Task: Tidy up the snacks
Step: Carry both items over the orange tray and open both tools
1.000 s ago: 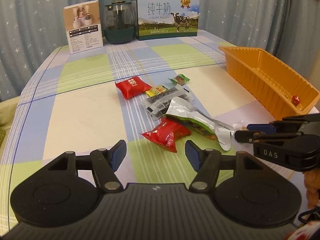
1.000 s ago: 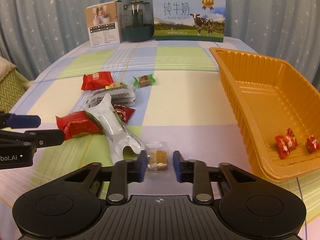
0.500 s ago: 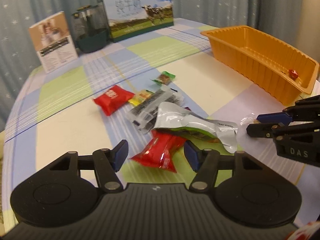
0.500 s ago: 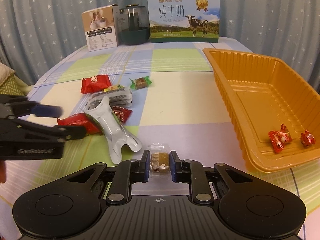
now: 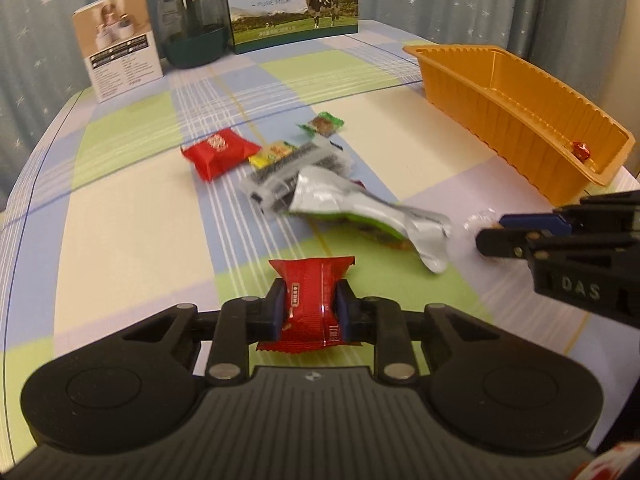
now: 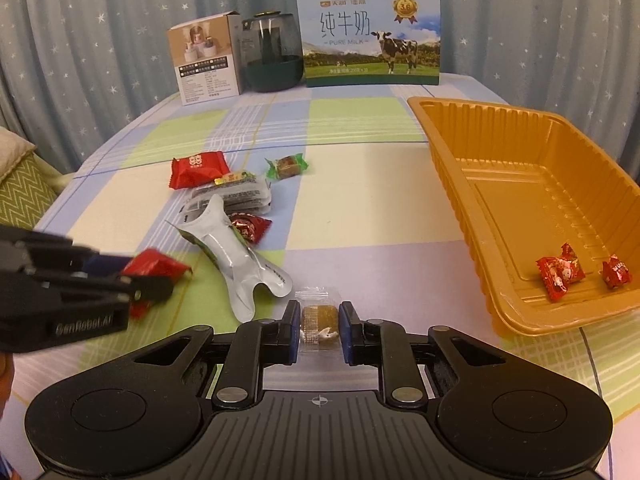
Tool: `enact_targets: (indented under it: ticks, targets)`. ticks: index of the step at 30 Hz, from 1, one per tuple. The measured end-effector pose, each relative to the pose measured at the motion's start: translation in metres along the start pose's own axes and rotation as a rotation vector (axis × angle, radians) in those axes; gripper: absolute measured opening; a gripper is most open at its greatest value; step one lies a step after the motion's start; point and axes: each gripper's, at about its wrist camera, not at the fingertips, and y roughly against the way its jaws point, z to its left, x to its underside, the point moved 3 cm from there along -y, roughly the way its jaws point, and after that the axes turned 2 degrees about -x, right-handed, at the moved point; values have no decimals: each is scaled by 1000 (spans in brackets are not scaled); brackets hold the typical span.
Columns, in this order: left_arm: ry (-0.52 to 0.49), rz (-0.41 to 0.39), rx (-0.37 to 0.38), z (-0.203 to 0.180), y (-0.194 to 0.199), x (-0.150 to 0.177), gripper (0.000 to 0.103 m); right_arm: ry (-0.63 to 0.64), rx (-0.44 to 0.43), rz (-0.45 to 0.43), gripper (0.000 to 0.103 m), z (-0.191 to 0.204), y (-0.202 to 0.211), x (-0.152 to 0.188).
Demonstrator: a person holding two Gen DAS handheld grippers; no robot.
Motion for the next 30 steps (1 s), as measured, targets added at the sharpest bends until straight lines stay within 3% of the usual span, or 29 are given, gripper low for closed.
enact_targets:
  ticks: [15, 30]
  targets:
    - [172, -40, -58, -24, 62, 23, 23, -45, 9, -29, 21, -3, 52, 20]
    - [186, -85, -30, -71, 111, 23, 23, -106, 31, -85, 21, -18, 120, 28]
